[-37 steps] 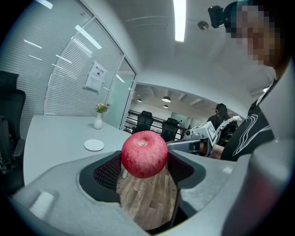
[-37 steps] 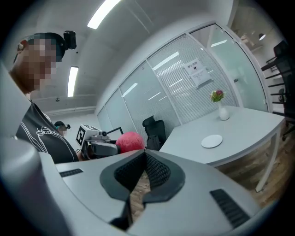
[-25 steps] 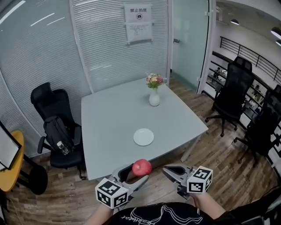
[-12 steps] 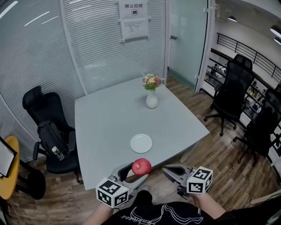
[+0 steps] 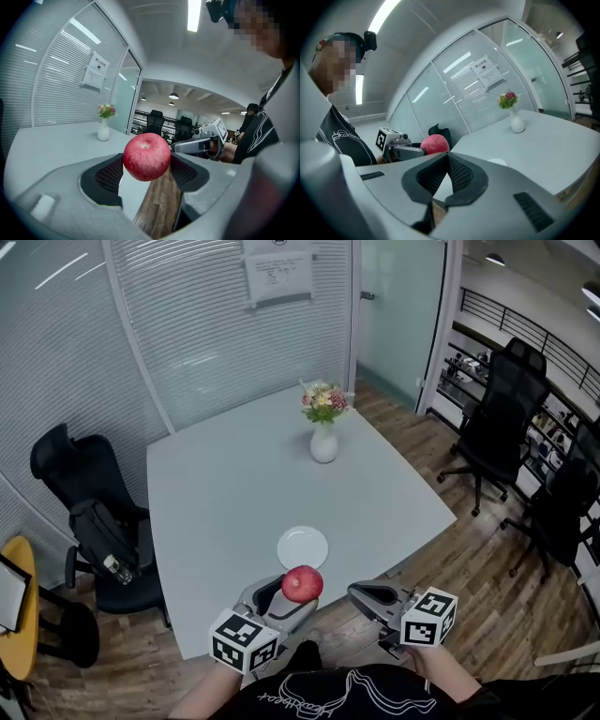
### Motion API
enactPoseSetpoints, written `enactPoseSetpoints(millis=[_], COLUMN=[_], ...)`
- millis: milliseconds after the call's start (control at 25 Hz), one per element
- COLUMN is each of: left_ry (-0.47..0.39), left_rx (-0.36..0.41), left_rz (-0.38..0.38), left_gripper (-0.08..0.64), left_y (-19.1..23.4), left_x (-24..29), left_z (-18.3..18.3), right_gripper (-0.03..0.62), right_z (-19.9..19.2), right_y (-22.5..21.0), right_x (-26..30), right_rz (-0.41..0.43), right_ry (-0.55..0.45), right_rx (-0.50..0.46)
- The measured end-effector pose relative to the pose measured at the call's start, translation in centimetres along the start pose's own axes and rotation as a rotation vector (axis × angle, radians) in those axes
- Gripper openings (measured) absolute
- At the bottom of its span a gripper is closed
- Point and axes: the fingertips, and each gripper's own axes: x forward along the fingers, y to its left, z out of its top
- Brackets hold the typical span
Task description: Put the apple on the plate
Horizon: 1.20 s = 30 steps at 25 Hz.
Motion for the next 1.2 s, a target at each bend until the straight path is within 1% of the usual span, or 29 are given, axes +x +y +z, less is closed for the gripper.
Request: enactPoseSetpoints(millis=[160,440,520,680,760,960,1200], left_ry=[0.028,0.061,0.070,0.078,0.086,0.118,0.140], left_rx=[-0.026,-0.021,-0.039,-0.066,-0.059,-0.003,0.009], left_rz=[-0.003,0.018,0.017,0.023,0.036,0.078,0.096], left_gripper=[0.316,0.316,0.316,0.316,0.316,0.316,0.316], left_y=[2.1,5.9,6.8,8.0,8.8,10.6,12.6], left_x=[1.6,4.0,4.8,6.1,6.8,8.6,10.3], left_z=[-0.6,-1.5,-1.9,-2.9,-3.4,-4.9,-6.5], right_gripper=[0.009,0.009,0.009,0.009,0.009,0.009,0.009], right_z=[-0.1,-0.8,-1.0,-2.1,-2.5,-3.6,-4.4], right_y=[-1.8,-4.8,-5.4,-6.6,-7.0,-8.3,-10.0], right_x=[1.4,3.3,3.8,4.3,4.7,5.3,5.5], right_rz=[-0.006,-0.032,-0.026,-0.039,-0.033,-0.041,-0.063], right_ry=[0.004,0.011,0.009,0.026,0.025,0.045,0.053], right_rx=[0.029,0.075,0.091,0.118,0.134,0.166,0.198])
